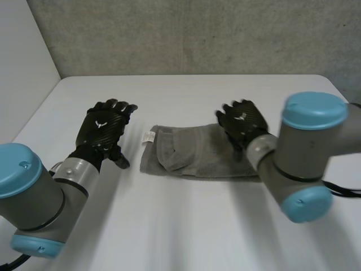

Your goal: Fold the towel.

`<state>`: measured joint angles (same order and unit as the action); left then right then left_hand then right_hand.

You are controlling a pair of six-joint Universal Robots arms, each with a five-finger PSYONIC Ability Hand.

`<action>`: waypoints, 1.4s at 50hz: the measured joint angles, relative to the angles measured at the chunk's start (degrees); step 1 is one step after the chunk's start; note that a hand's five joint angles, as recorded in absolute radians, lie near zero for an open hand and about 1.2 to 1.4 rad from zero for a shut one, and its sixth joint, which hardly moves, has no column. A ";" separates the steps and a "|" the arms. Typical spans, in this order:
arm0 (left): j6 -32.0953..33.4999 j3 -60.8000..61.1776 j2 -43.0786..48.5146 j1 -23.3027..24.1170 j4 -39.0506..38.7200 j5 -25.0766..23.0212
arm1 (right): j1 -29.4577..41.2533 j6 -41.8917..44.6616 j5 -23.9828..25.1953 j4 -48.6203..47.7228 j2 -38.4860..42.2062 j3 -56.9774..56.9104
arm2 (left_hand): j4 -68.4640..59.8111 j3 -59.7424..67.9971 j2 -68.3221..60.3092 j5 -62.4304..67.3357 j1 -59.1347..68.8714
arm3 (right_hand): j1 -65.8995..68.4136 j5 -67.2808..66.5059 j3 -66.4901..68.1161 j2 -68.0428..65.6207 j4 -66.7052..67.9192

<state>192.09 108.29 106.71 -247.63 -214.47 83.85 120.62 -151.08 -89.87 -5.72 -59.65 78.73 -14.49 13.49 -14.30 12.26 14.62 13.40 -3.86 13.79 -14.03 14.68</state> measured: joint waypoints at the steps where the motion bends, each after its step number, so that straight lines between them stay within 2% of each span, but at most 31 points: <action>1: 0.01 -0.36 0.03 0.33 0.01 0.00 | -1.23 -0.36 0.32 -0.14 -1.05 2.23 | 0.00 0.00 0.00 0.00 0.00 | 0.01 0.00 0.00 0.00 0.00; 9: 0.08 -2.92 1.13 3.00 0.02 0.09 | -7.88 -0.53 4.29 -2.49 -3.34 13.11 | 0.00 0.00 0.00 0.00 0.00 | 5.20 -4.99 4.62 -4.49 3.83; 12: 0.11 -4.16 2.01 4.49 0.02 0.14 | -9.69 -0.33 5.71 -3.71 -2.76 15.16 | 0.00 0.00 0.00 0.00 0.00 | 17.89 -18.79 17.84 -17.82 17.09; 14: 0.12 -5.28 2.89 5.80 0.09 0.27 | -10.55 -0.15 6.13 -4.35 -2.02 15.81 | 0.00 0.00 0.00 0.00 0.00 | 38.13 -37.43 36.89 -37.43 35.95; 15: 0.13 -5.56 3.09 6.12 0.11 0.31 | -10.69 -0.12 6.14 -4.47 -1.86 15.85 | 0.00 0.00 0.00 0.00 0.00 | 41.87 -41.98 41.50 -42.08 40.62; 17: 0.23 -6.63 3.86 7.49 0.33 0.54 | -11.05 0.18 5.75 -4.76 -1.37 15.86 | 0.00 0.00 0.00 0.00 0.00 | 57.93 -57.85 57.86 -58.06 56.65; 19: 0.41 -7.31 4.28 8.42 0.50 0.71 | -11.15 0.69 5.06 -4.78 -1.42 15.67 | 0.00 0.00 0.00 0.00 0.00 | 60.76 -61.96 61.84 -60.02 61.55; 26: 2.24 -7.79 4.25 10.09 0.70 0.98 | -10.95 6.48 1.25 -4.06 -4.11 14.02 | 0.00 0.00 0.00 0.00 0.00 | 60.96 -62.20 62.25 -60.02 62.16; 31: 3.56 -7.57 3.74 9.99 0.58 1.01 | -9.77 14.04 -0.63 -3.63 -5.62 11.04 | 0.00 0.00 0.00 0.00 0.00 | 61.21 -62.20 62.26 -60.02 62.16; 37: 3.87 -7.87 2.48 8.88 0.53 1.24 | -3.04 19.12 -0.61 -2.58 -4.61 3.64 | 0.00 0.00 0.00 0.00 -0.01 | 61.27 -62.21 62.32 -60.42 62.16; 42: 3.56 -8.42 0.10 6.84 0.46 2.66 | 5.05 20.65 2.24 -1.84 -0.01 -4.19 | 0.00 0.00 0.00 -0.08 -0.05 | 61.28 -62.21 62.57 -60.58 62.16; 47: 2.48 -9.74 -2.63 3.99 0.20 6.13 | 12.39 23.23 9.98 -1.55 6.97 -10.27 | 0.00 -0.01 0.00 -0.20 -0.07 | 61.35 -62.21 62.58 -60.88 62.16; 51: 0.81 -10.89 -3.47 2.51 0.22 8.24 | 15.43 24.93 13.85 -1.59 11.74 -12.88 | 0.00 -0.01 0.00 -0.20 -0.07 | 61.53 -62.21 62.58 -60.88 62.16; 54: -0.54 -11.53 -3.61 1.79 0.39 9.07 | 16.50 25.43 13.75 -1.66 14.25 -14.39 | 0.00 -0.01 0.00 -0.20 -0.08 | 56.20 -56.17 56.20 -55.41 55.29; 56: -1.28 -11.81 -3.54 1.56 0.52 9.29 | 16.75 25.22 11.92 -1.75 15.14 -15.03 | 0.00 -0.01 0.00 -0.20 -0.08 | 43.62 -44.09 44.82 -42.62 43.89; 57: -1.64 -11.92 -3.43 1.53 0.59 9.33 | 16.75 24.77 10.05 -1.80 15.24 -15.21 | 0.00 -0.01 0.00 -0.20 -0.04 | 31.82 -30.75 32.13 -30.78 31.17; 60: -2.06 -11.98 -2.95 1.76 0.70 9.21 | 16.42 22.66 4.84 -2.01 14.01 -14.91 | 0.00 -0.01 0.00 -0.20 -0.08 | 6.14 -4.40 6.94 -4.70 5.97; 62: -2.14 -11.98 -2.38 2.16 0.73 9.06 | 16.04 20.57 2.15 -2.14 12.38 -14.05 | 0.00 -0.01 0.00 -0.20 -0.09 | 1.39 0.53 0.95 -0.40 0.28; 65: -2.12 -12.32 -0.86 3.70 0.74 8.88 | 14.98 14.53 -1.19 -2.26 7.98 -11.14 | 0.00 -0.01 0.00 -0.20 -0.09 | 0.00 0.53 -0.05 0.02 -0.29; 70: -2.04 -13.61 2.26 7.28 0.80 8.87 | 11.99 3.83 -2.98 -1.93 1.89 -6.21 | 0.00 -0.01 0.00 -0.20 -0.09 | -0.02 0.53 -0.05 0.02 -0.29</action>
<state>190.05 94.68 108.96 -240.35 -213.67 92.73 132.61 -147.25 -92.86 -7.65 -57.75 72.52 -14.48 13.48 -14.30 12.06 14.53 13.38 -3.33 13.75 -14.01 14.39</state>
